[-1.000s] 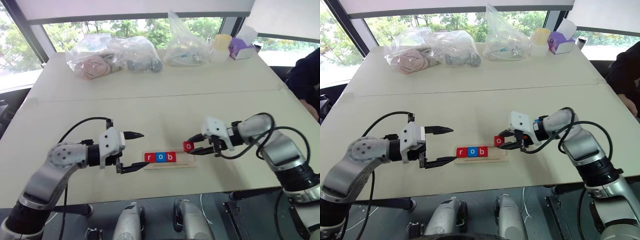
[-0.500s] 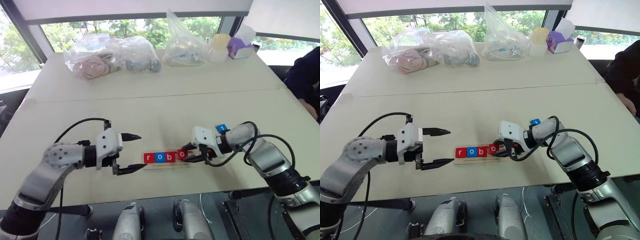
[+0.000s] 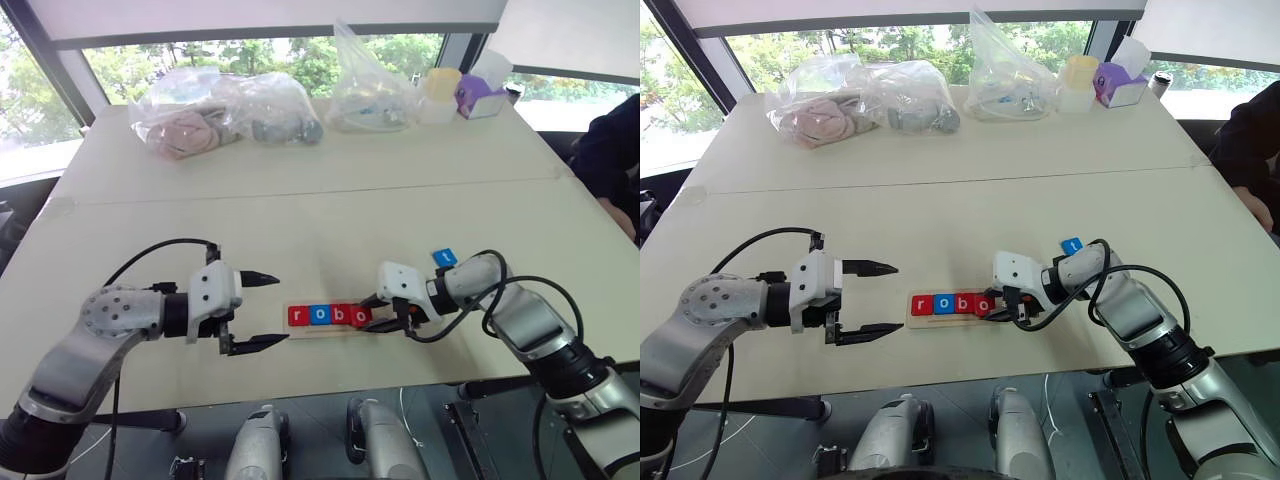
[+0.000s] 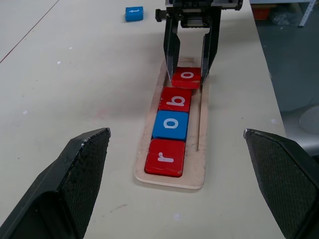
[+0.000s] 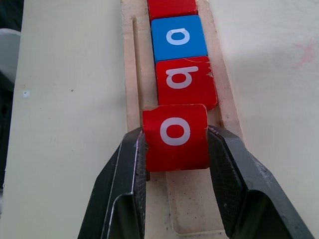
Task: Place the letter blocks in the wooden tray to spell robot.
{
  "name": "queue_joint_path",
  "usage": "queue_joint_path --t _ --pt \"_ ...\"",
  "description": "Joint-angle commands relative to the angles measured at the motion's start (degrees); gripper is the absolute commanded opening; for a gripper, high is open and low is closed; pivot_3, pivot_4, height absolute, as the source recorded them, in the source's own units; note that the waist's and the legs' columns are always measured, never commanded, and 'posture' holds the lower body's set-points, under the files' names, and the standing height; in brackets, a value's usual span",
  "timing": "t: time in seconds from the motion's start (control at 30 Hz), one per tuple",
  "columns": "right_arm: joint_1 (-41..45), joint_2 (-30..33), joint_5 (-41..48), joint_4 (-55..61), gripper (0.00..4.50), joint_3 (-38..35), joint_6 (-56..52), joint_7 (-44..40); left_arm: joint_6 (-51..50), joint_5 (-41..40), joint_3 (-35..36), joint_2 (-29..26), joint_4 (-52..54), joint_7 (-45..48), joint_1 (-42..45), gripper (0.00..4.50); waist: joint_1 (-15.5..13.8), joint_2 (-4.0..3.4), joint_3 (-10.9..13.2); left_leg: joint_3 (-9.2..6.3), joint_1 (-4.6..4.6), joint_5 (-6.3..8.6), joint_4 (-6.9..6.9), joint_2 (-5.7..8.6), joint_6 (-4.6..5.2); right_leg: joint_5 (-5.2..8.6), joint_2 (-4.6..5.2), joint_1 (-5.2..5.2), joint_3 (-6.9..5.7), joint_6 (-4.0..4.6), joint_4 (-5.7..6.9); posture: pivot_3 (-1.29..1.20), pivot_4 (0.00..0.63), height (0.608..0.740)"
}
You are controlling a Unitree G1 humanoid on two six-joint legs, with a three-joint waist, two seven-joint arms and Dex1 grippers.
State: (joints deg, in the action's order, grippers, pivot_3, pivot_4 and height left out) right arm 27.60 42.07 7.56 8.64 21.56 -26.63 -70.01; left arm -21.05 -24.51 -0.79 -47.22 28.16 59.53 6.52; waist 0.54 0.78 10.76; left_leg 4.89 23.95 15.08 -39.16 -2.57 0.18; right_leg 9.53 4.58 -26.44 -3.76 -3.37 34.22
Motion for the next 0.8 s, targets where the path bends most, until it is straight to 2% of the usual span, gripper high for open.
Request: queue_joint_path --t 0.03,0.8 --pt "0.9 -0.3 -0.3 0.5 1.2 -0.6 1.0 0.5 -0.4 -1.4 1.0 0.2 2.3 -0.5 0.6 4.5 0.0 0.0 0.0 0.0 0.0 0.0 0.0 0.0 0.0 0.0 0.0 0.0 0.0 0.0 0.0 0.0 0.15 0.74" --pt "1.9 -0.6 -1.2 -1.8 1.2 -0.4 2.0 -0.2 -2.2 -0.8 0.1 2.1 2.7 -1.8 2.4 4.5 0.0 0.0 0.0 0.01 0.0 0.0 0.0 0.01 0.0 0.0 -0.01 0.01 0.0 0.0 0.0 0.0 0.15 0.74"
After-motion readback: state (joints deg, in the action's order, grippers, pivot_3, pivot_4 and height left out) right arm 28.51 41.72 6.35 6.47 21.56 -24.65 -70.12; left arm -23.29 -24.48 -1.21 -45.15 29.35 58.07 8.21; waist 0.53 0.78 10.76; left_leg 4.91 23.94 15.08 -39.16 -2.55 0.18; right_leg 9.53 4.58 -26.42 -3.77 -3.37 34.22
